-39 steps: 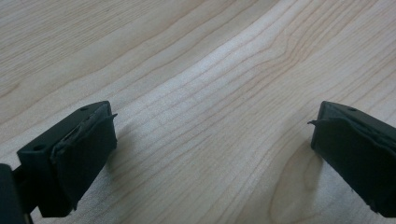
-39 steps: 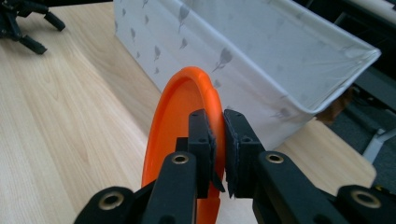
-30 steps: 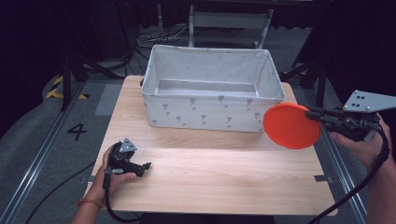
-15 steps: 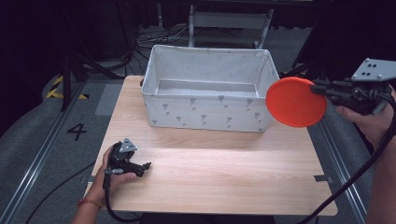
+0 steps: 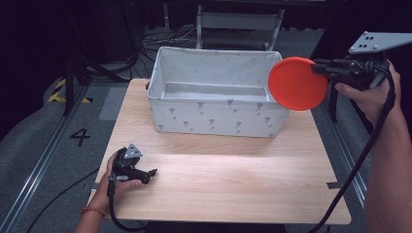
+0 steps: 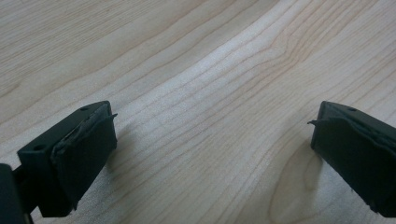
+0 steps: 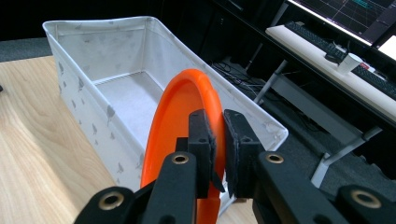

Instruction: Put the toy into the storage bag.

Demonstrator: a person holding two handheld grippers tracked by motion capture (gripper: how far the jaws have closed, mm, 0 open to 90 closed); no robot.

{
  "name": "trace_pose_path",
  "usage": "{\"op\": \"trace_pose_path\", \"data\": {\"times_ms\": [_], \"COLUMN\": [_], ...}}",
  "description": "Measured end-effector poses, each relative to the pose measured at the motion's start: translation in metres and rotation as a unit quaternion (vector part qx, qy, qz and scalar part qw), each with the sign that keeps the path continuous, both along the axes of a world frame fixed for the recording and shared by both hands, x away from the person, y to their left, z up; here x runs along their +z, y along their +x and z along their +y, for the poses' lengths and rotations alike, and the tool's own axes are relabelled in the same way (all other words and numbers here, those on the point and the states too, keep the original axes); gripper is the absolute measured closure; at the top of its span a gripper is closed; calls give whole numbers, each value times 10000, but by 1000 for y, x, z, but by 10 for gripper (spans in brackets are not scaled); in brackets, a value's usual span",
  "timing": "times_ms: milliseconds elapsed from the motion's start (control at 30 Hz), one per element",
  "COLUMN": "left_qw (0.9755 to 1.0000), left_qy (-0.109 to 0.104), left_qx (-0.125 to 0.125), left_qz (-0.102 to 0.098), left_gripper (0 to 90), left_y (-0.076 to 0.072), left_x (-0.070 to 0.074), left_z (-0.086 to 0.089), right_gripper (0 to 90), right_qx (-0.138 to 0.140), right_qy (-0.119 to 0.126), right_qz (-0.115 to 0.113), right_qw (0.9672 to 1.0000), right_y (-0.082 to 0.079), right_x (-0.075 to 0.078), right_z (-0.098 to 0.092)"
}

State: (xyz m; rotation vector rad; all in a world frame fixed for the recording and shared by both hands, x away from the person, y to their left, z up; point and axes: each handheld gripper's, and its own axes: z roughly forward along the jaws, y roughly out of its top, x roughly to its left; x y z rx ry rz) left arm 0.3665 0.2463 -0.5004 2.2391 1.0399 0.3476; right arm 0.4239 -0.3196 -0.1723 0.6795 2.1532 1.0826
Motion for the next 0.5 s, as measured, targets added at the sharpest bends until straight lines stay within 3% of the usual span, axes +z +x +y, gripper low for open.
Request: {"op": "trace_pose_path", "data": {"times_ms": [300,500], "left_qw": [10000,10000], "left_qy": [20,4], "left_qx": [-21,-19], "left_qz": [-16,-4], "left_gripper": [5,3], "left_y": [1,1], "left_x": [0,0], "left_z": [0,0], "right_gripper": [824,824], "right_qx": [130,216], "right_qy": [-34,-250], "right_qz": [39,160], "right_qw": [9999,9993], "right_y": [34,63], "right_x": [0,-8], "right_z": [16,36]}}
